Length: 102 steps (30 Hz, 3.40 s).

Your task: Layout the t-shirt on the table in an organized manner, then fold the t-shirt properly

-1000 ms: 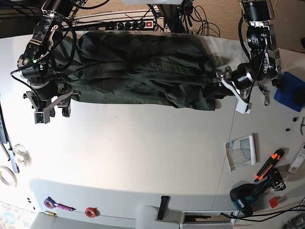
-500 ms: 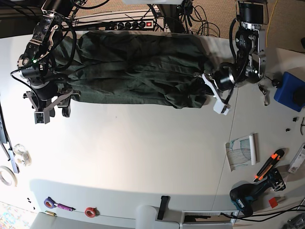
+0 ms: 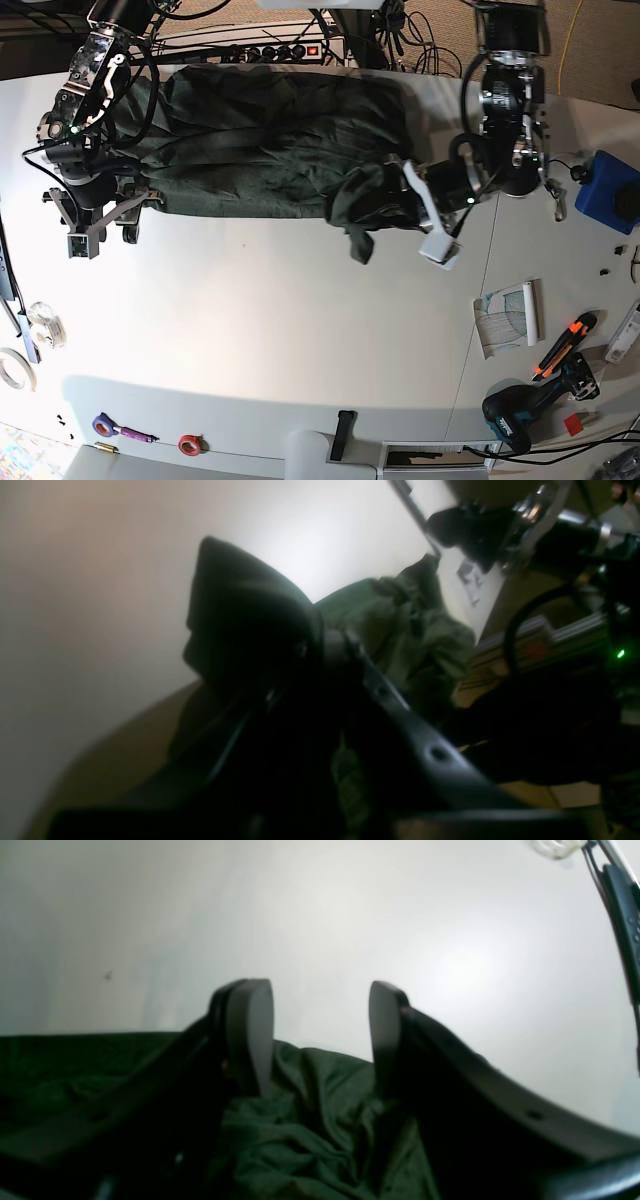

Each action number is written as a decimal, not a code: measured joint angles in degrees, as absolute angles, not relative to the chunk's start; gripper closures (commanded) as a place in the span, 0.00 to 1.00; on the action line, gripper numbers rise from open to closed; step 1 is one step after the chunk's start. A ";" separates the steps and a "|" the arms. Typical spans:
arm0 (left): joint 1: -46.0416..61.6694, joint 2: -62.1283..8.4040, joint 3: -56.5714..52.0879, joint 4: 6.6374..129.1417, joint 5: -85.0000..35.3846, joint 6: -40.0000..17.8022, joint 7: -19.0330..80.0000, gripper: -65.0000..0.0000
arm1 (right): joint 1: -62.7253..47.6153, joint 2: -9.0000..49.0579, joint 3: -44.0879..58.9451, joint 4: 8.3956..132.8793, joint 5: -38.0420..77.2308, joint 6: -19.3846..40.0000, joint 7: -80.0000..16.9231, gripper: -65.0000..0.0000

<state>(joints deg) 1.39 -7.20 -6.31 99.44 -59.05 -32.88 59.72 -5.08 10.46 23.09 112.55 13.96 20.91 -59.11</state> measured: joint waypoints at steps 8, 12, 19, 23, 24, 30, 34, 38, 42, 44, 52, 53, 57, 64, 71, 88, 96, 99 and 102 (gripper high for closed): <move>1.41 -6.66 5.78 99.39 -51.42 -32.82 54.89 1.00 | -5.08 10.46 23.09 112.55 13.98 20.88 -59.05 0.54; 1.39 -6.74 12.95 99.44 -44.29 -30.68 47.97 1.00 | -5.10 10.46 23.09 112.55 13.98 20.91 -59.05 0.54; 1.06 -4.14 22.61 99.37 -33.19 -27.64 43.05 0.46 | -5.08 10.46 23.09 112.55 13.98 20.91 -58.98 0.54; -1.74 -1.80 25.39 99.37 -32.53 -23.73 43.20 0.39 | -5.08 10.46 23.09 112.55 14.00 20.91 -58.89 0.54; -2.92 -1.78 25.30 99.63 -32.58 -23.75 43.22 0.39 | -5.08 10.46 23.09 112.55 13.98 20.88 -58.89 0.54; -4.03 -2.83 17.28 110.04 -33.19 -25.45 53.12 0.41 | -5.10 10.46 23.09 112.55 15.03 20.97 -58.92 0.54; -1.10 -7.97 11.73 112.01 -34.22 -24.86 55.86 0.41 | -5.10 10.46 23.14 112.55 23.94 26.94 -60.90 0.54; 2.66 -12.47 7.90 111.79 -36.29 -25.02 59.02 0.41 | -5.37 10.48 22.70 112.57 36.99 33.30 -64.82 0.54; 5.74 -14.83 4.10 111.92 -36.51 -23.27 59.16 0.41 | -8.19 10.48 19.31 112.57 40.60 35.68 -67.48 0.54; 7.66 -15.18 2.85 111.87 -36.29 -21.98 59.35 0.41 | -9.96 10.46 16.49 112.55 40.53 36.07 -68.18 0.54; 10.44 -15.09 2.66 111.50 -36.36 -21.80 57.84 0.41 | -11.77 10.50 4.54 112.57 34.94 34.89 -65.91 0.54; 10.44 -15.09 2.66 111.50 -36.40 -21.82 57.82 0.41 | -11.77 10.48 3.49 112.57 32.97 34.04 -64.71 0.53; 10.46 -15.09 2.66 111.50 -36.45 -21.82 57.84 0.41 | -11.77 8.71 2.13 112.44 28.62 30.00 -61.89 0.45; 10.44 -15.09 2.66 111.48 -36.45 -21.85 57.84 0.41 | -11.90 6.33 2.09 104.90 31.57 29.65 -59.99 0.45; 10.44 -15.09 2.66 111.48 -36.47 -21.85 57.84 0.41 | -11.88 6.31 2.07 104.68 32.88 28.51 -61.49 0.75; 10.44 -15.09 2.66 111.48 -36.45 -21.85 57.84 0.41 | 0.97 6.17 2.07 104.73 20.58 28.32 -59.55 1.00; 10.24 -15.09 2.66 111.46 -36.53 -20.47 50.94 0.39 | -0.32 6.15 2.07 104.73 23.59 28.32 -63.92 0.94; 8.75 -14.35 2.55 110.34 -36.03 -18.68 50.92 0.39 | -0.45 6.17 2.09 104.73 23.16 28.29 -65.58 0.92; 6.31 -12.12 2.55 105.86 -36.88 -18.85 50.54 0.39 | -0.45 6.17 2.13 104.73 22.37 28.29 -65.52 0.92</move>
<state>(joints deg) 6.31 -12.12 2.55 105.86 -36.88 -18.85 50.54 -0.45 6.17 2.13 104.73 22.37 28.29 -65.52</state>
